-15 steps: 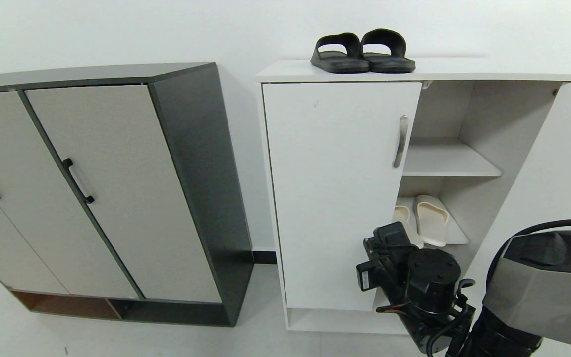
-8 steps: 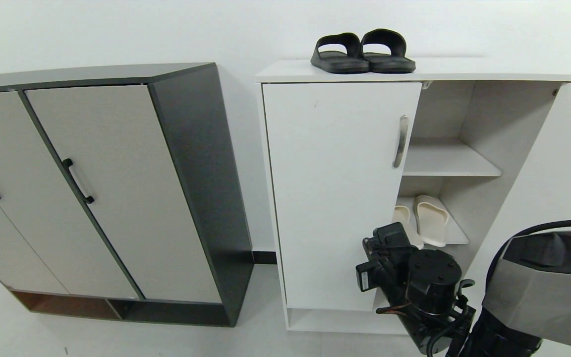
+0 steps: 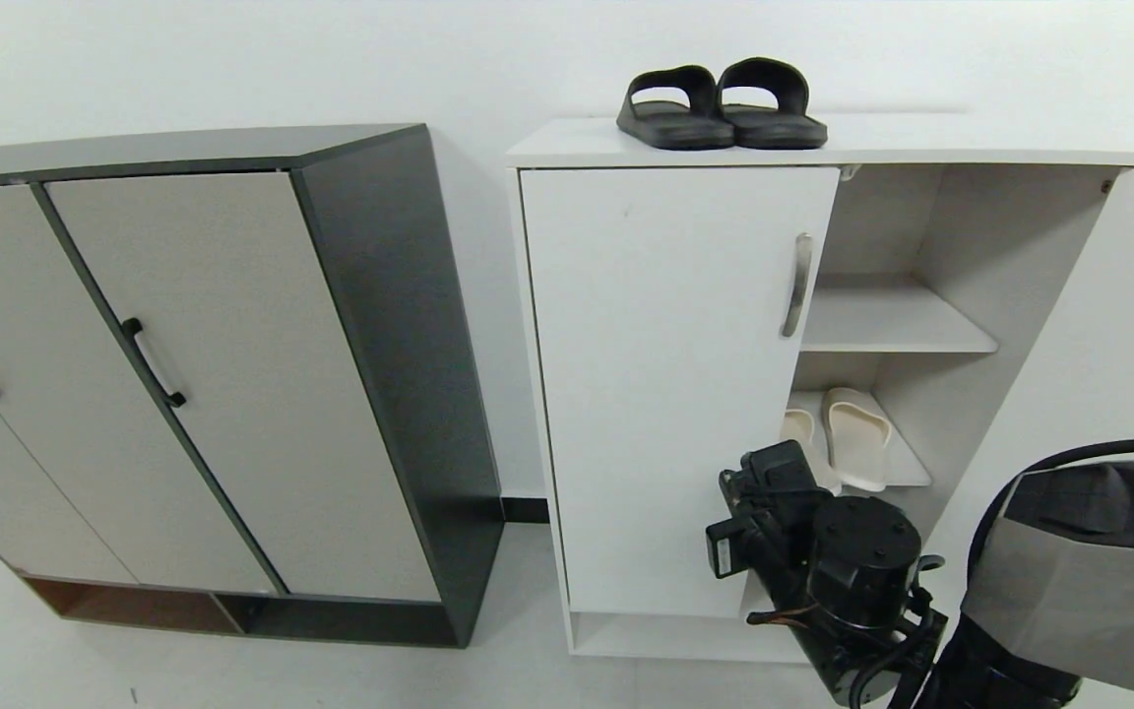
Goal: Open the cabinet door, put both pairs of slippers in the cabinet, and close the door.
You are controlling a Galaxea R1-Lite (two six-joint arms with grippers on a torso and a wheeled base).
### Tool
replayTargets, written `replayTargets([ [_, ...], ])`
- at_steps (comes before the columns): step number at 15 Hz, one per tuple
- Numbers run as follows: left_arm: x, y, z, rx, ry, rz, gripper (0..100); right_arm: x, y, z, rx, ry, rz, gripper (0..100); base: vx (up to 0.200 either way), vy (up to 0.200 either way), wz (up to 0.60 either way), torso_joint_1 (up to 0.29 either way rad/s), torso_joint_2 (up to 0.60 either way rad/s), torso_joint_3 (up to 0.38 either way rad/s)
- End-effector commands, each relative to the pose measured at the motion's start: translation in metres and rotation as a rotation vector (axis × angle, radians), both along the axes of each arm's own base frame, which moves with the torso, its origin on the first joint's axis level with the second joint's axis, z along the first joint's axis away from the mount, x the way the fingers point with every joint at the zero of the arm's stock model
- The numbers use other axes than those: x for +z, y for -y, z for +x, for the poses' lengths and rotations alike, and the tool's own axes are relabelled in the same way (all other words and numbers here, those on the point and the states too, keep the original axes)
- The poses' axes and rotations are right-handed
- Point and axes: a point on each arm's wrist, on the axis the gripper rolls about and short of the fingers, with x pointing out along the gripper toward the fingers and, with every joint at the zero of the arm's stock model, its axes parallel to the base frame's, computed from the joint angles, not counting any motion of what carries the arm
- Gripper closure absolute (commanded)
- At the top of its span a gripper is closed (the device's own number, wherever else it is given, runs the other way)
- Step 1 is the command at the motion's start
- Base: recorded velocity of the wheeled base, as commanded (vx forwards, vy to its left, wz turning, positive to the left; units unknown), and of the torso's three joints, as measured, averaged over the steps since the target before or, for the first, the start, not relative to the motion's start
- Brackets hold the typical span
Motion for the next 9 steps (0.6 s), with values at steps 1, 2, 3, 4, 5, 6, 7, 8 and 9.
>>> replayTargets([
  [1, 0.0004, 0.0000, 0.0001, 0.000, 0.001, 0.000, 100, -0.0011, 0.0000, 0.0001, 0.000, -0.004, -0.005, 100, 0.000, 0.000, 0.00, 0.041, -0.22, -0.334],
  [2, 0.0004, 0.0000, 0.0001, 0.000, 0.001, 0.000, 100, -0.0010, 0.0000, 0.0001, 0.000, -0.003, -0.003, 100, 0.000, 0.000, 0.00, 0.056, -0.44, -0.364],
  [3, 0.0004, 0.0000, 0.0001, 0.000, 0.001, 0.000, 100, -0.0010, 0.0000, 0.0001, 0.000, -0.003, -0.004, 100, 0.000, 0.000, 0.00, 0.046, -0.54, -0.354],
  [4, 0.0004, 0.0000, 0.0001, 0.000, 0.001, 0.000, 100, -0.0010, -0.0004, -0.0002, 0.002, -0.003, -0.004, 100, 0.000, 0.000, 0.00, 0.036, -0.50, -0.349],
  [5, 0.0004, 0.0000, 0.0001, 0.000, 0.001, 0.000, 100, -0.0010, 0.0000, 0.0001, 0.000, -0.003, -0.003, 100, 0.000, 0.000, 0.00, 0.100, -0.46, -0.339],
  [6, 0.0004, 0.0000, 0.0001, 0.000, 0.001, 0.000, 100, -0.0011, 0.0000, 0.0001, 0.000, -0.004, -0.004, 100, 0.000, 0.000, 0.00, 0.124, -0.46, -0.344],
  [7, 0.0004, 0.0000, 0.0001, 0.000, 0.001, 0.000, 100, -0.0007, -0.0002, 0.0004, 0.000, -0.002, -0.003, 100, 0.000, 0.000, 0.00, 0.115, -0.47, -0.344],
  [8, 0.0004, 0.0000, 0.0001, 0.000, 0.001, 0.000, 100, -0.0010, 0.0000, 0.0001, 0.000, -0.003, -0.003, 100, 0.000, 0.000, 0.00, 0.115, -0.46, -0.344],
  [9, 0.0004, 0.0000, 0.0001, 0.000, 0.001, 0.000, 100, -0.0007, -0.0002, 0.0004, 0.000, -0.002, -0.003, 100, 0.000, 0.000, 0.00, 0.129, -0.47, -0.339],
])
